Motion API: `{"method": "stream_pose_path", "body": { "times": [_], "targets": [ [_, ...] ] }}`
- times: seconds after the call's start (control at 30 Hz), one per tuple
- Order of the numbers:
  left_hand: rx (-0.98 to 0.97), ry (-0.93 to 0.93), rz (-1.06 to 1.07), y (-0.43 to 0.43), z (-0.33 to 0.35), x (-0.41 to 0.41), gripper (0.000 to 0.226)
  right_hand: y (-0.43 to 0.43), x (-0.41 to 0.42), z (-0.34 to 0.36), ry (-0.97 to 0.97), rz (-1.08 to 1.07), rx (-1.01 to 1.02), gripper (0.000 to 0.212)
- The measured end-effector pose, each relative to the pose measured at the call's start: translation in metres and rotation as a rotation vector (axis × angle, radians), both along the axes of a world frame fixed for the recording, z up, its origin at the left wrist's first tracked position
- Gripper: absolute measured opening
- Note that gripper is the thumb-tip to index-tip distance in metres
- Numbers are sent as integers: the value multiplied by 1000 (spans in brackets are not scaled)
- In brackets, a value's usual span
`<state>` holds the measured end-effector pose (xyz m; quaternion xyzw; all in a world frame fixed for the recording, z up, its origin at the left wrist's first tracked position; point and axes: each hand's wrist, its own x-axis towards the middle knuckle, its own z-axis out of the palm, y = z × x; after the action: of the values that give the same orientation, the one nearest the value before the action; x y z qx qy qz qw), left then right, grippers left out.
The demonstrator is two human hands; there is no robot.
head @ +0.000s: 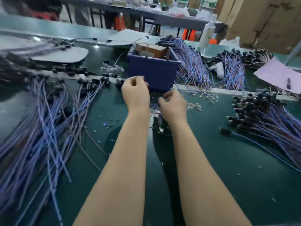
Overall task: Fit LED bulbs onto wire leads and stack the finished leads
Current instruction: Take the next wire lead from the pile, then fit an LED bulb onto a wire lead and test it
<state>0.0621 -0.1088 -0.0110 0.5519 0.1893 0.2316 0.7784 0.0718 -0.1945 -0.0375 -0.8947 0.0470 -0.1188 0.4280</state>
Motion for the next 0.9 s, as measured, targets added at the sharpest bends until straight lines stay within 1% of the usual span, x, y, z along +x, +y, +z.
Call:
{"method": "stream_pose_path", "body": {
  "times": [0.07,0.13,0.17,0.23,0.27,0.33,0.37,0.43,0.5,0.6,0.73,0.83,0.87,0.9],
  "targets": [
    [16,-30,97,21,6,-2,18,33,-2,4,-46,153,15,17],
    [35,-68,177,42,13,-6,15,71,-6,6,-21,335,-18,11],
    [44,-81,208,52,16,-9,15,89,-7,6,37,392,21,7],
    [50,-94,260,71,18,-13,16,121,-11,1,193,484,117,11],
    [49,-97,282,80,19,-15,15,134,-11,-4,247,511,46,12],
    [28,-103,314,97,19,-18,12,155,-11,-14,239,491,-201,26],
    [7,-105,329,104,19,-19,11,163,-11,-16,181,464,-287,28],
    [-45,-101,359,115,19,-19,11,174,-12,-17,74,418,-359,28],
    [-84,-95,370,121,17,-19,15,180,-9,-17,83,370,-365,30],
    [-111,-98,378,124,14,-17,20,184,-3,-13,173,352,-339,33],
    [-125,-92,354,124,12,-15,19,186,2,-3,284,356,-271,23],
    [-129,-81,352,124,13,-15,17,182,4,3,319,383,-207,12],
    [-131,-83,358,124,13,-16,17,180,4,3,316,382,-162,12],
    [-131,-88,369,124,13,-16,18,177,3,3,299,372,-106,18]
  ]
}}
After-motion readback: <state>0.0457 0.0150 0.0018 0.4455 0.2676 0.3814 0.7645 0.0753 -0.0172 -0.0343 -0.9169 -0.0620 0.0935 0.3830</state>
